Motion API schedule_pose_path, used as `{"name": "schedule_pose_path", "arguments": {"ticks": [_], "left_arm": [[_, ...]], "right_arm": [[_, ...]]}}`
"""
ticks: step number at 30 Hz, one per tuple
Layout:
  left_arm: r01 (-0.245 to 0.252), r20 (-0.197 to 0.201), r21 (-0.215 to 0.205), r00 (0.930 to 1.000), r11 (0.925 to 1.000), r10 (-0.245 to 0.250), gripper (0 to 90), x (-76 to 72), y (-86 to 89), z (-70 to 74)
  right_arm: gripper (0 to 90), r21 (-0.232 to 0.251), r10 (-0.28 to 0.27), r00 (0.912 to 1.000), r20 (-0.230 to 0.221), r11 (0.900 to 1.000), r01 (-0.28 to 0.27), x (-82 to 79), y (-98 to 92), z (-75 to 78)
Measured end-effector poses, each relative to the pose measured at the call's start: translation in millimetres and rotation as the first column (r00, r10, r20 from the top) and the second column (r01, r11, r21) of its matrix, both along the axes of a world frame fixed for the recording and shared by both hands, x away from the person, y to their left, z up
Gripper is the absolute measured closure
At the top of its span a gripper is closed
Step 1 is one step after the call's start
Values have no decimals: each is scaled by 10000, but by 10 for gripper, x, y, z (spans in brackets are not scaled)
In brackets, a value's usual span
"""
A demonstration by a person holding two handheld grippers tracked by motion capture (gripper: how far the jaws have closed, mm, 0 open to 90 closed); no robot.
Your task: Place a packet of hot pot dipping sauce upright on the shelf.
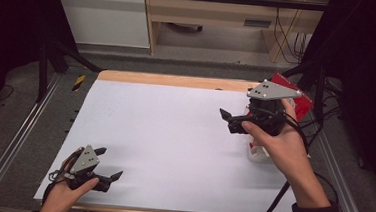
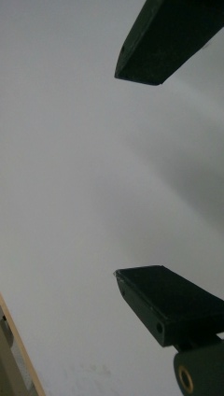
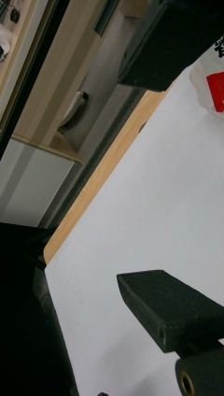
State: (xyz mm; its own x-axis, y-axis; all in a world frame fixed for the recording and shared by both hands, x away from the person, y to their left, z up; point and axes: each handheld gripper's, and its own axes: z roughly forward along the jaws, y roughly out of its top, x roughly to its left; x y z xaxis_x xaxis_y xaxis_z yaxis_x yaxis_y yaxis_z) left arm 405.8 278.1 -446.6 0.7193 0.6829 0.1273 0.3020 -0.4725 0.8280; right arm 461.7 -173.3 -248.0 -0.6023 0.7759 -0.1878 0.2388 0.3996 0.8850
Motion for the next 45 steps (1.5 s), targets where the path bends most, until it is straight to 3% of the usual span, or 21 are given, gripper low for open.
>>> {"name": "schedule_pose_path", "arguments": {"ticks": [22,33,45], "left_arm": [[45,-19,46,10000,10000,-45,45,-1,-7,-7],[50,-31,43,10000,10000,-50,45,-2,-13,-11],[62,-49,41,10000,10000,-62,45,-2,-15,-14]], "right_arm": [[56,226,310,9995,76,9993,-312,-333,306,-389],[57,392,250,9997,48,9989,-252,-490,365,-670],[59,307,262,9986,-470,9992,-248,-610,346,-1055]]}}
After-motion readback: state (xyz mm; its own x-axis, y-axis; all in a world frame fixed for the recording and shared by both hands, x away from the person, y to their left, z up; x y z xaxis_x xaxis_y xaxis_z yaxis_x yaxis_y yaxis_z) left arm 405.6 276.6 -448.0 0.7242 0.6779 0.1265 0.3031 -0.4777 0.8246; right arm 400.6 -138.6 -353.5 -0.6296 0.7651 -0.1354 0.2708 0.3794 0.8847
